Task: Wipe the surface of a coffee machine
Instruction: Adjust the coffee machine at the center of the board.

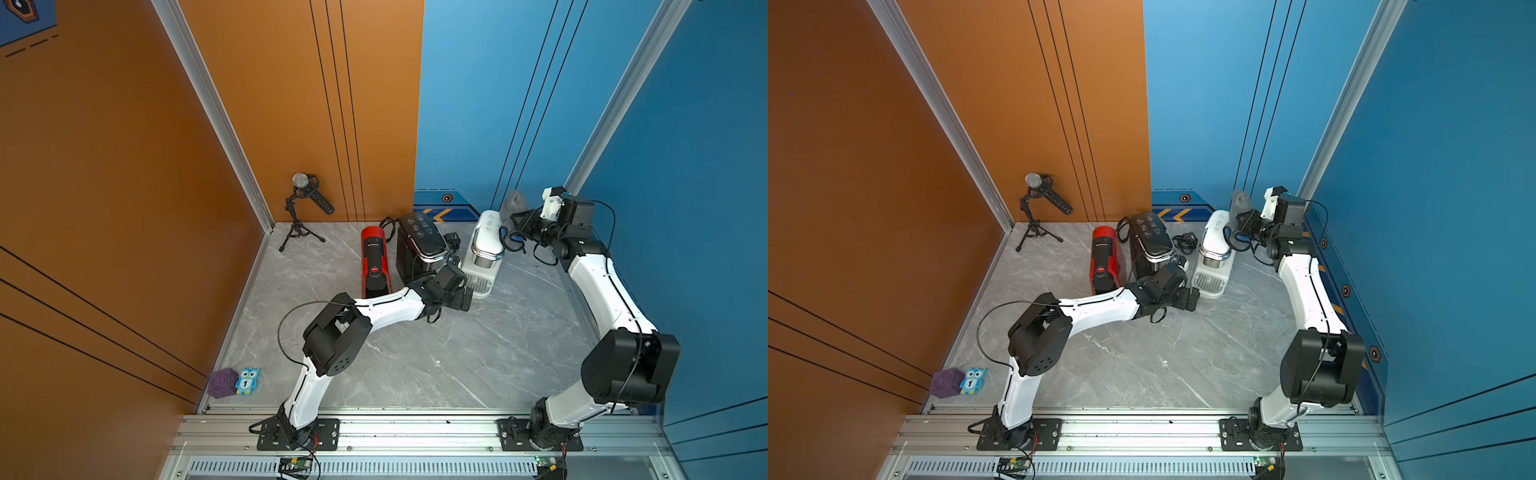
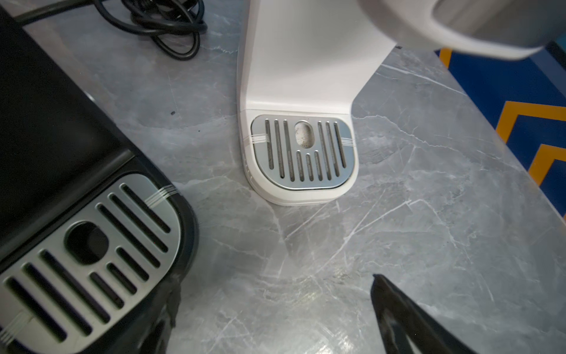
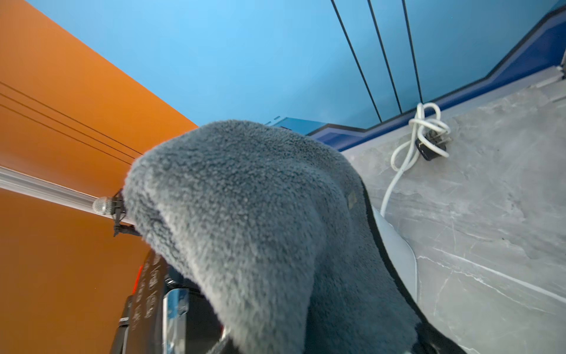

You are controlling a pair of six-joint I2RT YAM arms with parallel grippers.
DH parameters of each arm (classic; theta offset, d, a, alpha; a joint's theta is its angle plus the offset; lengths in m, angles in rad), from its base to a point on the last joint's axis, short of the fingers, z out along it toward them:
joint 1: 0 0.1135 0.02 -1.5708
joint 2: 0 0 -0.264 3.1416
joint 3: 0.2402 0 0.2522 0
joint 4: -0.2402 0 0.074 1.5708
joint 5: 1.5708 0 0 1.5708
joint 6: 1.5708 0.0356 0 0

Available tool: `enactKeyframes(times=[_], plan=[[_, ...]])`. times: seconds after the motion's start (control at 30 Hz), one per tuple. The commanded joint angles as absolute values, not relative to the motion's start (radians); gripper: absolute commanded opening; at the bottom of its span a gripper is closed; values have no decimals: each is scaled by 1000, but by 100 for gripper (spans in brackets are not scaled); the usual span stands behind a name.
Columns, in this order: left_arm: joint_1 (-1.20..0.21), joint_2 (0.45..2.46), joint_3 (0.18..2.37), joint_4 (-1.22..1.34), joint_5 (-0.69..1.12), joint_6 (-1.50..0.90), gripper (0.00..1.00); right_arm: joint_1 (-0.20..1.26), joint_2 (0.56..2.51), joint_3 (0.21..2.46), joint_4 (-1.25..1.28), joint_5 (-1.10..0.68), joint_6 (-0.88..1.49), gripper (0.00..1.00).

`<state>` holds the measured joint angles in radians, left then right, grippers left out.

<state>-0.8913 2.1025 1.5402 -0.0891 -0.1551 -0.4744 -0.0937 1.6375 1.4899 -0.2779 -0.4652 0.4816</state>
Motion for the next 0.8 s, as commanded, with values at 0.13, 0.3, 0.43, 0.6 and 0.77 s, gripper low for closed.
enactKeyframes(times=[0.13, 0.3, 0.43, 0.6, 0.77], plan=[[-872, 2159, 1541, -175, -236, -578, 98, 32, 1708, 1650, -587, -285, 251, 12], [-845, 2193, 1534, -196, -263, -605, 98, 45, 1689, 1629, -588, -282, 250, 13], [-842, 2214, 1545, -234, -338, -609, 98, 43, 1652, 1604, -583, -252, 245, 13], [-831, 2229, 1544, -279, -400, -616, 98, 33, 1617, 1601, -583, -273, 244, 13], [-792, 2186, 1457, -287, -429, -641, 98, 38, 1606, 1604, -613, -303, 227, 13]])
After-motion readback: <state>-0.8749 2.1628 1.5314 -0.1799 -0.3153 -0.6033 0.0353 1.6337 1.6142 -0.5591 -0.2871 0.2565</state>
